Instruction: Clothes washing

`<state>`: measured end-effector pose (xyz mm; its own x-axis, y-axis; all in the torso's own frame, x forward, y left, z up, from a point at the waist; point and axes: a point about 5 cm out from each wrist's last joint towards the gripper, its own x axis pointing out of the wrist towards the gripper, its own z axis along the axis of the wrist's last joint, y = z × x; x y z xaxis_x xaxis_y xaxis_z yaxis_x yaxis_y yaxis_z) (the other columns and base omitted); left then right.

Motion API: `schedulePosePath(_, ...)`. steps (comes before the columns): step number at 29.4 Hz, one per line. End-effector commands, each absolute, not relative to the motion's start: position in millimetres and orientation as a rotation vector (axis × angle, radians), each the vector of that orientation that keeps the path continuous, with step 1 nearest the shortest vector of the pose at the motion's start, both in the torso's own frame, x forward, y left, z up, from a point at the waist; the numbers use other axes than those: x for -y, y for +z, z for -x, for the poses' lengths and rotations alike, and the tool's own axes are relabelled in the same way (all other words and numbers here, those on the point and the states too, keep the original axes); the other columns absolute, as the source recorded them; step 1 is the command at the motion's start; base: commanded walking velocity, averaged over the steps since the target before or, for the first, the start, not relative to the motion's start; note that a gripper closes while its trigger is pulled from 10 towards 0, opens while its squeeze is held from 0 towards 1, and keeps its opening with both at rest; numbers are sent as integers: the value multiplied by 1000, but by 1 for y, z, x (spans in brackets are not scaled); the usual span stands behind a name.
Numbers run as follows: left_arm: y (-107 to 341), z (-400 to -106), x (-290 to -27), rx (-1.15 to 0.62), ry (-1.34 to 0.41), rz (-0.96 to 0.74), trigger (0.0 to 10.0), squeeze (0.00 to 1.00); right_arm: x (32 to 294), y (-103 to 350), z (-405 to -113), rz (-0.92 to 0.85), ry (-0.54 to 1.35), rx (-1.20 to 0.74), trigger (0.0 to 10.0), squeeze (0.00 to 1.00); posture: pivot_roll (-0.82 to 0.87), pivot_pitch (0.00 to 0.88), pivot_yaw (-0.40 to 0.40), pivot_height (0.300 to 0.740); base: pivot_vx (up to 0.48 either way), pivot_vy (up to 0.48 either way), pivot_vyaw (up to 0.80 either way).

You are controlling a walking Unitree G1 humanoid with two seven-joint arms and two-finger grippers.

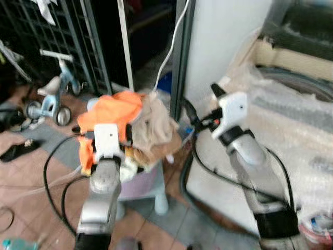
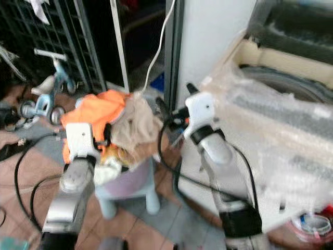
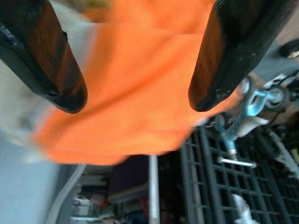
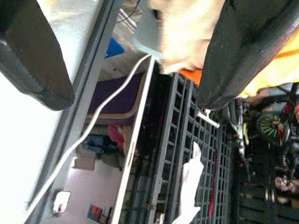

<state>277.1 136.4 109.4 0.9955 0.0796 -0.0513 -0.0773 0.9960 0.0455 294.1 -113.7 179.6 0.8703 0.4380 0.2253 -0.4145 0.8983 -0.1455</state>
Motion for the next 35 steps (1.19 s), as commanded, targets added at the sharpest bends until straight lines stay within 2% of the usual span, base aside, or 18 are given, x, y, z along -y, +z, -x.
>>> schedulePosePath(1, 112, -277, -140, -36, 78, -51, 10000, 0, 106, 186, -293, 93, 471, 282, 10000, 1000, -42, 0, -12, 740, 0, 0, 0)
schedulePosePath(13, 112, -275, -147, -20, 97, -54, 10000, 0, 107, 185, -293, 99, 472, 272, 10000, 996, -39, 0, -17, 740, 20, 0, 0)
schedulePosePath(14, 112, -275, -147, -19, 98, -53, 10000, 0, 107, 185, -293, 100, 474, 272, 10000, 929, -39, 0, -17, 740, 251, 0, 0)
schedulePosePath(15, 112, -275, -147, -20, 99, -54, 10000, 0, 106, 184, -293, 103, 480, 272, 10000, 733, -39, 0, -17, 740, 274, 0, 0)
schedulePosePath(17, 112, -274, -147, -20, 99, -54, 10000, 0, 106, 184, -293, 104, 482, 272, 10000, 733, -39, 0, -17, 740, 274, 0, 0)
schedulePosePath(21, 111, -274, -147, -22, 99, -53, 10000, 0, 103, 185, -292, 131, 506, 281, 10000, 804, -39, 0, -17, 740, 306, 0, 561)
schedulePosePath(30, 110, -274, -147, -27, 100, -49, 10000, 0, 101, 184, -291, 138, 516, 281, 10000, 780, -37, 0, -18, 740, 300, 0, 715)
schedulePosePath(35, 109, -274, -148, -37, 105, -50, 10000, 0, 102, 181, -293, 140, 515, 268, 10000, 737, -36, 0, -18, 740, 162, 0, 0)
